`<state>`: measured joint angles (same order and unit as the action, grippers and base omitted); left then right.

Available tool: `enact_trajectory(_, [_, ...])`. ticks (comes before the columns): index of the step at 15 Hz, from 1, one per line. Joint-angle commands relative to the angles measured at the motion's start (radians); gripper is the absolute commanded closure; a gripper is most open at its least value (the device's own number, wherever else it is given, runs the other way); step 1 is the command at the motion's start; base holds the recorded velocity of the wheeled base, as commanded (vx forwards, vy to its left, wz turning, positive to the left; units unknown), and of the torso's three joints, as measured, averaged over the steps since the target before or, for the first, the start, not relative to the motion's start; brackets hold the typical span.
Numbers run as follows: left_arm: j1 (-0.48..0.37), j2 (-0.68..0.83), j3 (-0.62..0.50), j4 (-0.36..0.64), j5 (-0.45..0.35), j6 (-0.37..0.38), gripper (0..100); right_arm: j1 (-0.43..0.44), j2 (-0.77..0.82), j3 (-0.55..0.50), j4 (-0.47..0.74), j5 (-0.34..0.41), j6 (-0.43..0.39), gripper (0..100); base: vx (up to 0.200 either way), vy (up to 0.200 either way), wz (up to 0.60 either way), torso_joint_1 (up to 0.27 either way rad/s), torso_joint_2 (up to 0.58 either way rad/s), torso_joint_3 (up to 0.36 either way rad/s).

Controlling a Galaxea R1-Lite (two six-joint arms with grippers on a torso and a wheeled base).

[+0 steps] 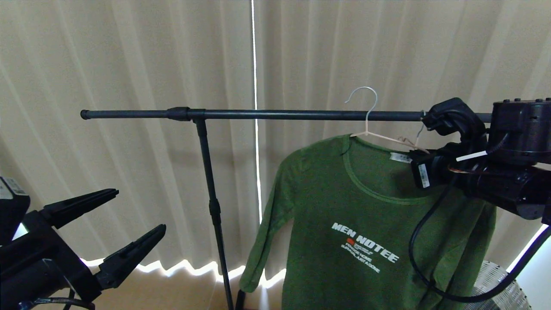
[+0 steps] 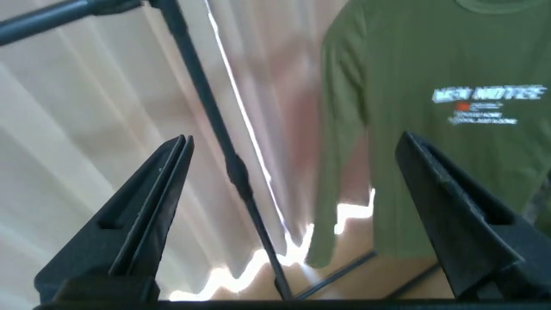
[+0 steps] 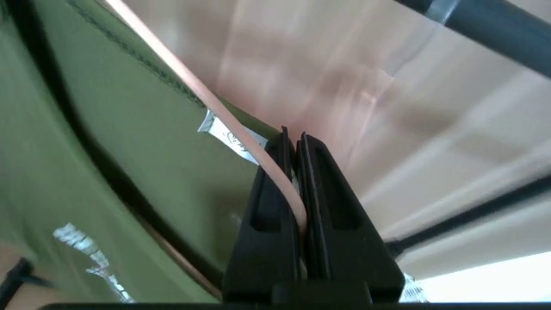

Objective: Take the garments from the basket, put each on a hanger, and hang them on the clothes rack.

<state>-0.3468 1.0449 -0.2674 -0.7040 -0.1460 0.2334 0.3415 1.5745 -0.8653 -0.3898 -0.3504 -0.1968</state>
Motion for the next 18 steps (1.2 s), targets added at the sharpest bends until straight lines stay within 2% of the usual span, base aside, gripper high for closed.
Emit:
enact_trajectory(1, [0.0, -0.006, 0.001, 0.0, 0.0, 0.0, 0, -0.004, 0.068, -0.034, -0.001, -0.016, 0.0, 100, 0.0, 0.0, 0.0, 0.0, 0.0, 0.0])
enact_trajectory(4, [-0.001, -0.005, 0.01, 0.0, 0.0, 0.0, 0, -0.004, 0.111, -0.043, -0.003, -0.073, -0.001, 100, 0.0, 0.0, 0.0, 0.0, 0.0, 0.0])
enact_trajectory(9, [-0.003, -0.005, 0.013, 0.0, 0.0, 0.003, 0, 0.008, 0.116, -0.038, 0.005, -0.085, -0.001, 100, 0.0, 0.0, 0.0, 0.0, 0.0, 0.0])
enact_trajectory(14, [-0.003, -0.002, 0.013, 0.0, 0.0, 0.003, 0, 0.077, 0.145, -0.049, -0.004, -0.094, -0.001, 100, 0.0, 0.0, 0.0, 0.0, 0.0, 0.0])
enact_trajectory(18, [-0.003, -0.002, 0.01, 0.0, 0.0, 0.003, 0, 0.074, 0.153, -0.073, -0.044, -0.17, 0.0, 100, 0.0, 0.0, 0.0, 0.0, 0.0, 0.0])
